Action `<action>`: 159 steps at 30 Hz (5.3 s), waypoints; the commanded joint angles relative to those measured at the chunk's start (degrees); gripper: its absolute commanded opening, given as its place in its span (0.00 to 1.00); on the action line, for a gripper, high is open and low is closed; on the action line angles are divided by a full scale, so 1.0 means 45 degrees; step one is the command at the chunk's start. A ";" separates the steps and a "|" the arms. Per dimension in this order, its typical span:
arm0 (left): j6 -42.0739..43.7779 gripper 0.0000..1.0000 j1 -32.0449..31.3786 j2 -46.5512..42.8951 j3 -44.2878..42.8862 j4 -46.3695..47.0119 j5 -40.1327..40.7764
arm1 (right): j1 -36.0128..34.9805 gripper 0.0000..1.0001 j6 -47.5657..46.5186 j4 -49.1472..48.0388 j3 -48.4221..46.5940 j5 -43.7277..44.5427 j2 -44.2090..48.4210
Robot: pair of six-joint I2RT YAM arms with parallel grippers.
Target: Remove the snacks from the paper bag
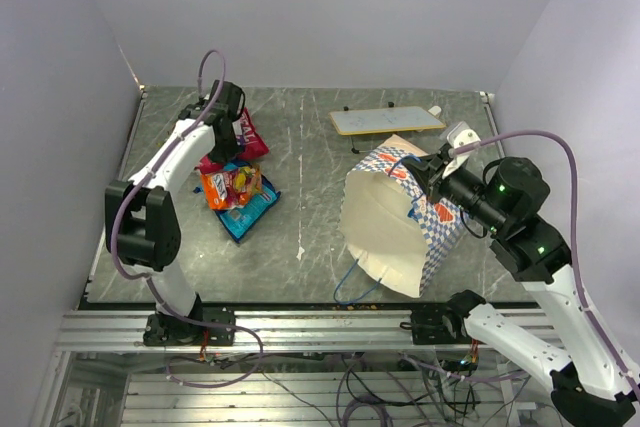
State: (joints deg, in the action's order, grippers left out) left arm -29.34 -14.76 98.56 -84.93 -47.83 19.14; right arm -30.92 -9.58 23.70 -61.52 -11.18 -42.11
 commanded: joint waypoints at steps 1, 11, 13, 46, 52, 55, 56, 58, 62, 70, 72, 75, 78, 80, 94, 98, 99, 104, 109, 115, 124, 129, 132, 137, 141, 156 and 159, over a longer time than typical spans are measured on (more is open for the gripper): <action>0.0251 0.08 0.0176 -0.0190 -0.0068 -0.0126 -0.0841 | -0.0005 0.00 -0.0106 0.0178 -0.0443 -0.0108 0.0060; -0.0874 0.75 0.0273 -0.3087 0.1423 0.0033 -0.1981 | -0.0005 0.00 -0.1181 0.0564 -0.0966 -0.0521 -0.0531; -0.1218 0.74 0.0271 -0.4051 0.2258 0.0346 -0.2751 | -0.0005 0.00 -0.1473 0.0662 -0.1198 -0.0551 -0.0694; 0.2055 0.58 -1.3805 -0.6787 0.9383 1.5228 -0.2306 | -0.0005 0.00 0.0236 0.2342 -0.2357 -0.0423 -0.0862; 0.4283 0.51 -1.4141 -0.2739 0.8580 1.8886 -0.2147 | -0.0005 0.00 0.0807 0.2557 -0.3191 -0.0577 -0.1428; 0.4643 0.50 -1.4122 -0.0898 0.8127 2.0305 -0.1692 | -0.0014 0.00 0.0960 0.2634 -0.3549 -0.0302 -0.1537; 0.4677 0.50 -1.4104 -0.0313 0.7983 2.0755 -0.1652 | -0.0006 0.00 0.1000 0.2612 -0.3604 -0.0247 -0.1567; 0.4670 0.50 -1.4102 0.0757 0.7684 2.1543 -0.1524 | -0.0005 0.00 0.1107 0.2586 -0.3686 -0.0195 -0.1608; 0.4687 0.51 -1.3869 0.2794 0.6635 2.2406 -0.0982 | -0.0005 0.00 0.1206 0.2659 -0.3746 -0.0539 -0.1676; 0.5237 0.74 -1.2928 0.5473 0.4604 2.2525 0.0399 | -0.0005 0.00 0.0763 0.2891 -0.3549 -0.0941 -0.1183; 0.5316 0.83 -1.2847 0.5843 0.4212 2.2420 0.0766 | -0.0004 0.00 0.0663 0.2983 -0.3458 -0.0951 -0.0934; 0.5435 0.97 -1.2801 0.6387 0.3580 2.2021 0.1284 | -0.0005 0.00 0.0706 0.3056 -0.3254 -0.0913 -0.0611; 0.5500 0.97 -1.2692 0.7119 0.2840 2.1413 0.1039 | -0.0005 0.00 0.0676 0.3305 -0.3286 -0.1205 -0.0596; 0.5333 0.98 -1.2607 0.7625 0.2468 2.1068 0.0744 | -0.0005 0.00 0.0591 0.3481 -0.3400 -0.1411 -0.0707; 0.5108 0.65 -1.2124 0.9788 -0.0830 1.9156 0.1096 | -0.0005 0.00 0.0149 0.4259 -0.3632 -0.1668 -0.0705; 0.5361 0.21 -1.1924 0.9104 -0.0514 1.9380 0.1221 | -0.0006 0.00 0.0119 0.4169 -0.3478 -0.1589 -0.0530; 0.5372 0.16 -1.1874 0.8840 -0.0384 1.9368 0.1249 | -0.0005 0.00 0.0104 0.4149 -0.3420 -0.1555 -0.0492; 0.5257 0.09 -1.1744 0.7613 0.0481 1.9455 0.1108 | -0.0006 0.00 0.0011 0.4019 -0.3102 -0.1332 -0.0260; 0.4664 0.07 -1.1777 0.6170 0.1872 1.9191 0.0147 | -0.0002 0.00 -0.0077 0.3672 -0.2928 -0.1105 -0.0229; 0.3725 0.07 -1.2594 0.4071 0.3276 1.7456 -0.1531 | -0.0005 0.00 0.0131 0.2794 -0.2531 -0.0458 -0.0244; 0.3254 0.07 -1.3782 -0.2267 0.7630 1.4175 -0.2269 | -0.0005 0.00 0.0514 0.1425 -0.1936 0.1010 -0.0068; 0.3151 0.07 -1.3848 -0.6335 0.8059 1.0115 -0.2878 | -0.0005 0.00 0.0271 0.0940 -0.1455 0.1297 0.0092; 0.3024 0.07 -1.3810 -0.8012 0.7081 0.7252 -0.2019 | -0.0005 0.00 0.0215 0.0631 -0.1240 0.1297 0.0215; 0.2723 0.07 -1.2704 -0.8857 0.4676 0.3687 0.1087 | -0.0005 0.00 0.0260 0.0472 -0.1069 0.1227 0.0506; 0.2070 0.07 -0.9431 -0.8746 0.3706 0.2499 0.1761 | -0.0010 0.00 0.0328 0.0729 -0.0720 0.0832 0.0796; 0.0411 0.07 0.0305 -0.1855 0.0514 0.0312 0.0359 | -0.0007 0.00 0.0109 0.2476 -0.2083 -0.1323 0.0000; 0.0638 0.07 0.0870 -0.1427 0.0726 0.0865 0.0352 | -0.0005 0.00 0.0127 0.2590 -0.2326 -0.1474 -0.0327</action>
State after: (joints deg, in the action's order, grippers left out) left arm -27.66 -12.67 92.92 -81.41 -45.21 22.39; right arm -30.92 -7.97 33.43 -69.76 -14.94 -41.93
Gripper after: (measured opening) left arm 0.078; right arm 0.003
